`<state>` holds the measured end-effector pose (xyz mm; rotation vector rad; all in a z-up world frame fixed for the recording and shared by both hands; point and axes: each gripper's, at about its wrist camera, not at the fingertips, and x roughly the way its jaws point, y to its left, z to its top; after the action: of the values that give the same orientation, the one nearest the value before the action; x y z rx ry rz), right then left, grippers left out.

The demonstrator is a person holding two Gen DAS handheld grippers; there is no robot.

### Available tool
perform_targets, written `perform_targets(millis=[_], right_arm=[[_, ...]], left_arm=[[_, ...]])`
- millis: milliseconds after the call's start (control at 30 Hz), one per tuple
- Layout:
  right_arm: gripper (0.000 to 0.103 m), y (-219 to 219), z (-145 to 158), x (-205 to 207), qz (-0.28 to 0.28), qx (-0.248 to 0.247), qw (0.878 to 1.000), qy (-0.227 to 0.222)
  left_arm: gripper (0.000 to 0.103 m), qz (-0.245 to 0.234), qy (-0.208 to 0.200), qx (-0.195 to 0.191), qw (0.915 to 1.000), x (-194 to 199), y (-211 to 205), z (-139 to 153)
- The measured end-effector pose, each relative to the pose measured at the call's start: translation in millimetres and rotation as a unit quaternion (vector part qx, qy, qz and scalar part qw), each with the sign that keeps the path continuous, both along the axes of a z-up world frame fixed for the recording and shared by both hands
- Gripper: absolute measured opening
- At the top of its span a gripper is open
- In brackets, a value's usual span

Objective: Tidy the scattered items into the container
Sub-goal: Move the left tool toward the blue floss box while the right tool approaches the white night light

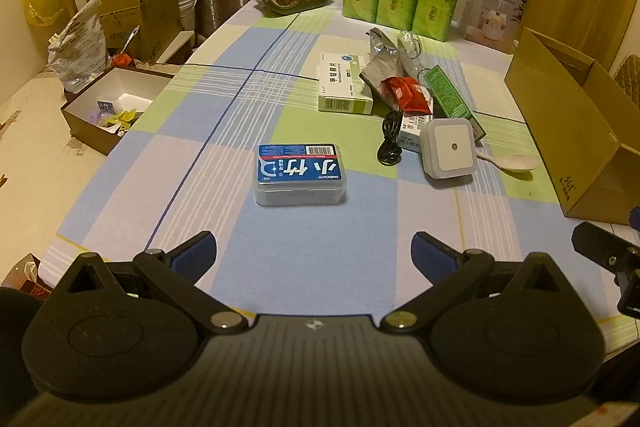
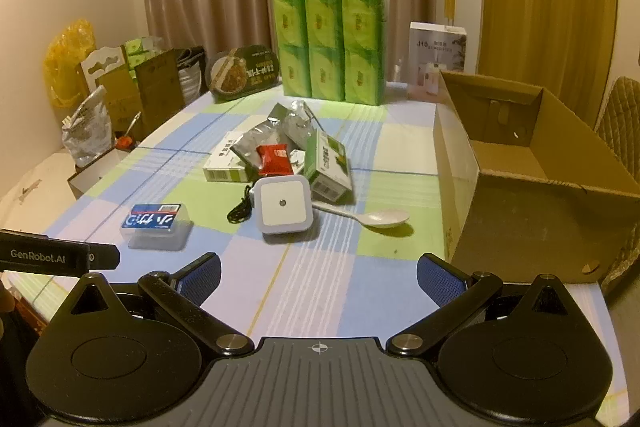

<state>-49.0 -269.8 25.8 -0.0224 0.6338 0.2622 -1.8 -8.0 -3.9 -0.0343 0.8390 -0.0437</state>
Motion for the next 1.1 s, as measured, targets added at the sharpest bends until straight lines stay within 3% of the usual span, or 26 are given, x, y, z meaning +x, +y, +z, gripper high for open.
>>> perform_targets(millis=[1100], right_arm=[[0.101, -5.8, -7.1, 4.5, -0.004, -0.001, 1.0, 0.019]], left_arm=[[0.102, -0.013, 0.009, -0.006, 0.9999, 1.9, -3.9, -3.0]])
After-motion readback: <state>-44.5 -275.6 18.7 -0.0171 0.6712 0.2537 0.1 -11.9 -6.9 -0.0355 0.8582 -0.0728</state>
